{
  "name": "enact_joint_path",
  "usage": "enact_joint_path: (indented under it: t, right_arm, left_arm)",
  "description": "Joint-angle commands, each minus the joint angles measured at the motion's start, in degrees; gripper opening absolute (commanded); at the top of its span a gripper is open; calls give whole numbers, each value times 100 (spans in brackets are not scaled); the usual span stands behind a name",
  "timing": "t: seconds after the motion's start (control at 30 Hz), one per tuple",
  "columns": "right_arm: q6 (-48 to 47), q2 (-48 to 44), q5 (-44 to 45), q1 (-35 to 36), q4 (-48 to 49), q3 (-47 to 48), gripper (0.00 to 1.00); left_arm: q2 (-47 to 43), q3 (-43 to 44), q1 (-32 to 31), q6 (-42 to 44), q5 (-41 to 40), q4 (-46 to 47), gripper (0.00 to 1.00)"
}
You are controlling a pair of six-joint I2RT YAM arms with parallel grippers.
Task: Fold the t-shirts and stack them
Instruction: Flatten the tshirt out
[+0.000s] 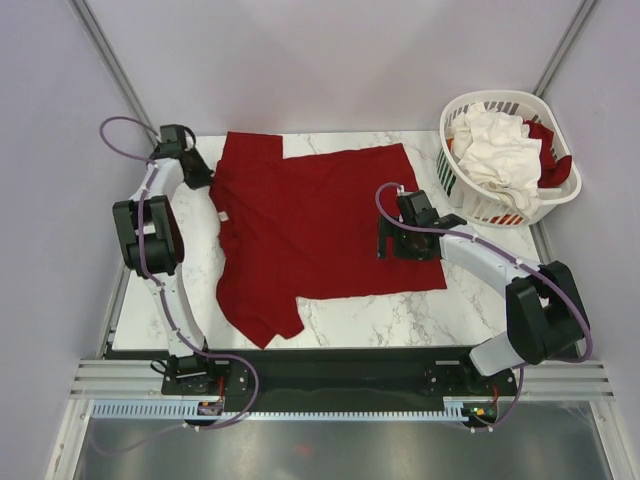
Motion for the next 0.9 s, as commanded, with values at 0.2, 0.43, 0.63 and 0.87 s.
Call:
enact_joint_path:
  t: [0.2,0.43,0.63,0.87]
  right_arm:
    - [-91,189,22,30,8,125,98]
    - [23,145,-74,39,131,72,98]
    - [295,49,-93,39,368,-235,98]
    - [656,-92,346,293,509,-526,98]
  left_arm:
    - [1023,2646,424,669,-451,-1483,41]
    - [-95,1090,407,125,-625,-1811,100]
    - [-2391,-1445,381,-701,-918,-1416,100]
    - [-4765,-4064,-180,-1490,76,-1090,91]
